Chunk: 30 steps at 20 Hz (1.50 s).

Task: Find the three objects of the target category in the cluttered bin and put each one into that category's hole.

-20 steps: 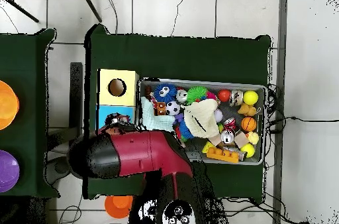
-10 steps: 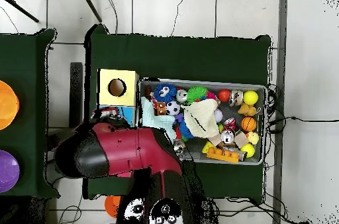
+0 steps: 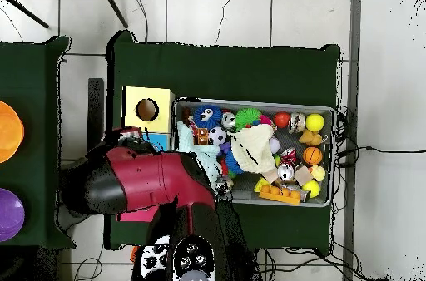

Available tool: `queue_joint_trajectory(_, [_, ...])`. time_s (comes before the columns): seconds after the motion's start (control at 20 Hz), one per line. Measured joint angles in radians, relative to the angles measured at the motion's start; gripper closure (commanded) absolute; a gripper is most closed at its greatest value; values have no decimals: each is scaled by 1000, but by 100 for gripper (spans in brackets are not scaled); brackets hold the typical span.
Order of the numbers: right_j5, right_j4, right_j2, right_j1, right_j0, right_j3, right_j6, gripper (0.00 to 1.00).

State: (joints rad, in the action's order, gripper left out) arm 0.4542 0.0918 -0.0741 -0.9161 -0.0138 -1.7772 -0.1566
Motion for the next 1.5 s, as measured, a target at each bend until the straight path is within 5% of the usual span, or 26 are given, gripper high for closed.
queue_joint_trajectory(1.5, [-27,-3,92,96,-67,24,-11,100])
